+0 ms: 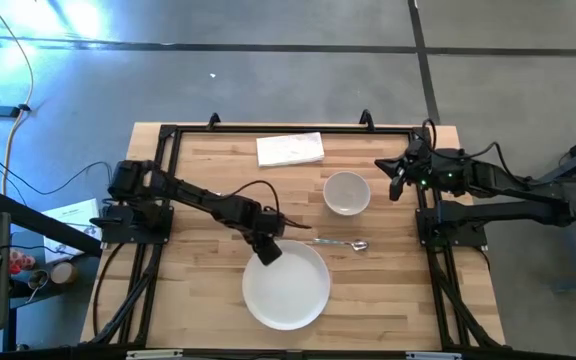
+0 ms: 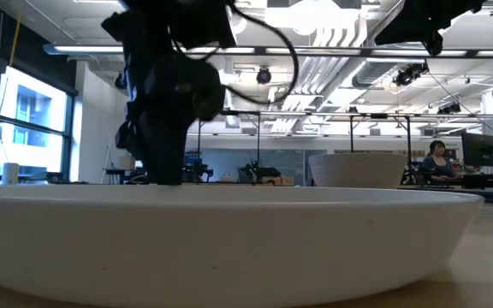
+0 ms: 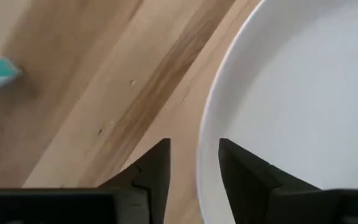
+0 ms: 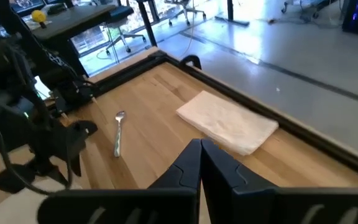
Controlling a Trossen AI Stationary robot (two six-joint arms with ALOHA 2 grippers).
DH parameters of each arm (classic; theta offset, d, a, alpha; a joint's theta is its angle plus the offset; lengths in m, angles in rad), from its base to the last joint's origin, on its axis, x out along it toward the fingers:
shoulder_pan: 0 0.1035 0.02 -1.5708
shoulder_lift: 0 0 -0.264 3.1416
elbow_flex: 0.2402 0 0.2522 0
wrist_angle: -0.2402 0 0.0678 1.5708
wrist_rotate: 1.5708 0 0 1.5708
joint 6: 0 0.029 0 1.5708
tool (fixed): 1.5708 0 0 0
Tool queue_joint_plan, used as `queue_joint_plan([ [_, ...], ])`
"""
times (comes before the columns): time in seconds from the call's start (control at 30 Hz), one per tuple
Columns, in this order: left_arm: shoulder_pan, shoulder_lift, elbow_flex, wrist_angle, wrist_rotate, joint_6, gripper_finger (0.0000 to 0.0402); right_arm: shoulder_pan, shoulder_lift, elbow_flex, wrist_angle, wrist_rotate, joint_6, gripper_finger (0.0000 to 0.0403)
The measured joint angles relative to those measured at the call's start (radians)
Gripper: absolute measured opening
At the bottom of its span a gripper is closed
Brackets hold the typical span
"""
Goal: Set table place
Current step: Move the white plate to the bottom middle of the table, then adjust the white napkin
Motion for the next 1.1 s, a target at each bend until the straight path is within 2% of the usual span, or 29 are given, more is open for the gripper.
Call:
queue_joint_plan([
  [0.17, 0.001, -0.123, 0.0, -0.021, -0.115, -0.011, 0.0122, 0.0, 0.041, 0.016, -0.111, -0.016, 0.087, 0.0],
  [0.37, 0.03, -0.262, 0.001, -0.164, -0.253, -0.017, 0.0118, -0.026, 0.155, 0.098, -0.215, -0.03, 0.099, 0.0001],
  [0.5, 0.086, -0.313, 0.001, -0.252, -0.336, -0.038, 0.0118, -0.04, 0.208, 0.16, -0.22, -0.022, 0.064, 0.0001],
  [0.6, 0.162, -0.325, 0.001, -0.227, -0.368, 0.023, 0.0117, -0.039, 0.225, 0.203, -0.213, 0.003, 0.057, 0.0001],
  [0.7, 0.276, -0.321, 0.001, -0.127, -0.334, 0.141, 0.0117, -0.04, 0.234, 0.231, -0.21, 0.031, 0.052, 0.0001],
  [0.77, 0.357, -0.303, 0.001, -0.028, -0.24, 0.225, 0.0109, -0.04, 0.236, 0.24, -0.208, 0.042, 0.054, 0.0001],
  [0.87, 0.467, -0.265, 0.001, 0.06, -0.129, 0.31, 0.0076, -0.04, 0.236, 0.24, -0.209, 0.043, 0.067, 0.0001],
  [1.0, 0.567, -0.212, 0.001, 0.107, -0.088, 0.392, 0.0011, -0.039, 0.236, 0.24, -0.21, 0.043, 0.088, 0.0001],
  [1.1, 0.617, -0.171, 0.001, 0.15, -0.07, 0.42, 0.0008, -0.04, 0.237, 0.24, -0.21, 0.05, 0.097, 0.0001],
])
